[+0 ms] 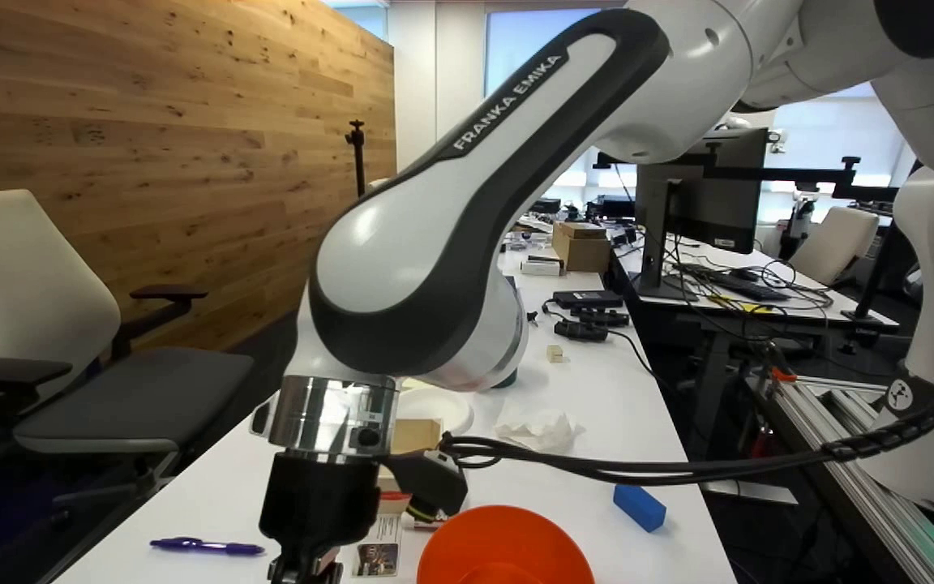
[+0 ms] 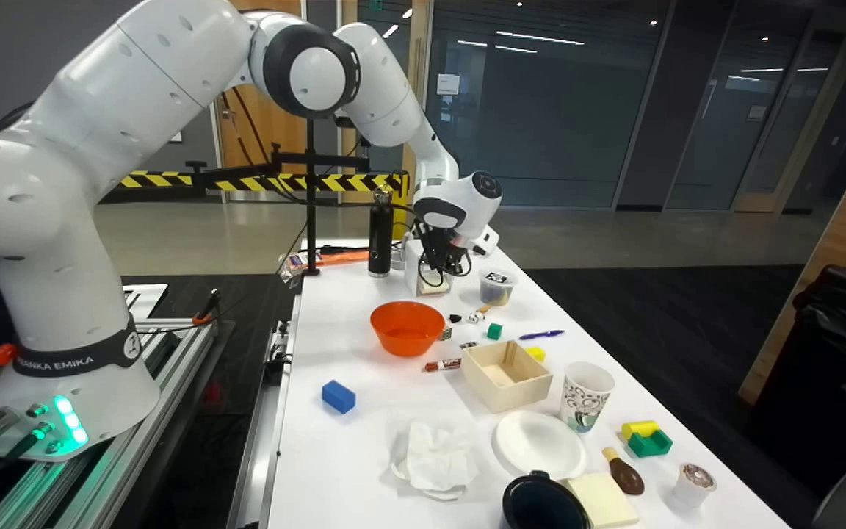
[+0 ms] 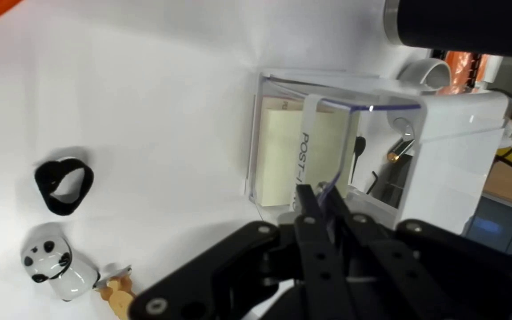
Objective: Put the marker inside the box
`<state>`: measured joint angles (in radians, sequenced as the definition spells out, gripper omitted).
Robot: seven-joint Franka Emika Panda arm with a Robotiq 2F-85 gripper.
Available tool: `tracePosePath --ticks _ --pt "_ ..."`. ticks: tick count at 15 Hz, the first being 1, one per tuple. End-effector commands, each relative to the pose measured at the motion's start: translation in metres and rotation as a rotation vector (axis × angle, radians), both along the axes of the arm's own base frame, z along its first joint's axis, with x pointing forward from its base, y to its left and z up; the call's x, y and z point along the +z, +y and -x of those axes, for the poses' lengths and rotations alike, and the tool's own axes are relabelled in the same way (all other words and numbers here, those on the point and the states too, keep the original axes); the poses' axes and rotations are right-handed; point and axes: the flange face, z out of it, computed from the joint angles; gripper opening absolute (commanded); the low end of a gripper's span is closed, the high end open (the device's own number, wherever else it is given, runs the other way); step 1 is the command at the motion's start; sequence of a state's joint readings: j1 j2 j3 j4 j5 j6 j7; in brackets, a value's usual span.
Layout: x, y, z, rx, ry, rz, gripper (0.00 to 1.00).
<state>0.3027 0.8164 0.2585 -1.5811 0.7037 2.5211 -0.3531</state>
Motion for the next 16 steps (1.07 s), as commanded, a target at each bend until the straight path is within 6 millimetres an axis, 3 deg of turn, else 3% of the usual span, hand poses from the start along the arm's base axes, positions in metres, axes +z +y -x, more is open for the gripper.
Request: tracePosePath --ticks 1,8,9,10,16 --pt "0.013 0.014 0.005 0.017 -0.035 0.097 0.02" --pt "0.030 0.043 0.013 0.086 -0.094 0.198 0.02" --pt "0.033 0.046 0.014 0.092 -0.102 0.205 0.32" --pt "0.036 0.049 0.015 0.099 -0.118 0.216 0.33" --pt "0.067 0.053 0.017 0.113 -0.203 0.235 0.73"
